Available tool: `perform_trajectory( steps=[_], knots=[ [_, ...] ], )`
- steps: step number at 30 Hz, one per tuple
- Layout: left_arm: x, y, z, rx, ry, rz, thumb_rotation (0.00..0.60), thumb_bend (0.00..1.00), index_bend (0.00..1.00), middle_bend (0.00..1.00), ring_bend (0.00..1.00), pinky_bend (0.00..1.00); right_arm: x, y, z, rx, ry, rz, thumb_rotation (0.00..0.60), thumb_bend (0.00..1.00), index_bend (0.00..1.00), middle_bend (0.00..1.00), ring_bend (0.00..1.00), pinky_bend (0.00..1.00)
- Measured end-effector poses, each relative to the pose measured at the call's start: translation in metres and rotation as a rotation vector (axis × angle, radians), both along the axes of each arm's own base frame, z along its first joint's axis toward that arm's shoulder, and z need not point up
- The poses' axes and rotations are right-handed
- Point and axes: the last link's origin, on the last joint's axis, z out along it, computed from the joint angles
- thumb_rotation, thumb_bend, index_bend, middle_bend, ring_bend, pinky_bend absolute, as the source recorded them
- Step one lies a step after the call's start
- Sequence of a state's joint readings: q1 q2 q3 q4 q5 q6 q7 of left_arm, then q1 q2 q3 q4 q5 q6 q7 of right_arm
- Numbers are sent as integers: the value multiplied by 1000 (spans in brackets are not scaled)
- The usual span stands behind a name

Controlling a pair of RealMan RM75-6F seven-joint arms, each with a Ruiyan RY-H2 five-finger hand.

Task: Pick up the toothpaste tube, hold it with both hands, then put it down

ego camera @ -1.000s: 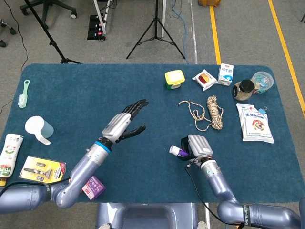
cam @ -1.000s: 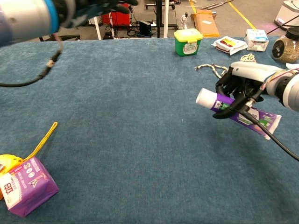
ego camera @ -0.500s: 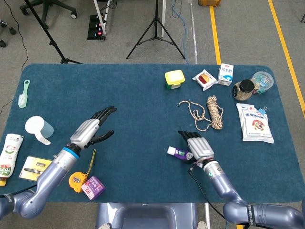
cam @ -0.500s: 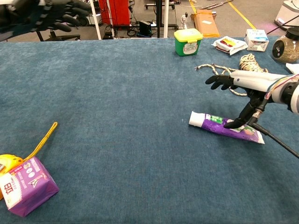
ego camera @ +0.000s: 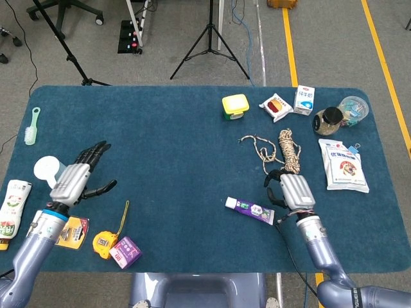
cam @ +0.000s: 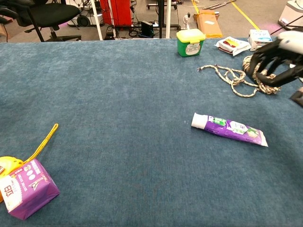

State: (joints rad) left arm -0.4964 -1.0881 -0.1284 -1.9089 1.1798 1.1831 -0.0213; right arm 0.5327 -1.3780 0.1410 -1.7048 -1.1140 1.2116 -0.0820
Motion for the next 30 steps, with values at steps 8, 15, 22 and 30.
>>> perform_trajectory(
  steps=[8, 15, 22, 30],
  knots=[
    [-48, -28, 20, 161, 133, 81, 199, 0, 46, 0, 0, 0, -49, 14, 27, -199, 159, 8, 600, 533, 663, 583, 555, 577],
    [-82, -63, 27, 185, 205, 145, 215, 0, 43, 0, 0, 0, -75, 38, 36, -260, 244, -22, 600, 533, 663, 583, 554, 577],
    [-98, -90, 34, 229, 238, 176, 216, 0, 37, 0, 0, 0, -94, 63, 48, -314, 319, -61, 600, 533, 663, 583, 549, 578],
    [-104, -114, 35, 240, 219, 191, 217, 0, 34, 0, 0, 0, -105, 84, 57, -332, 350, -94, 600, 533, 666, 583, 549, 577]
  ],
)
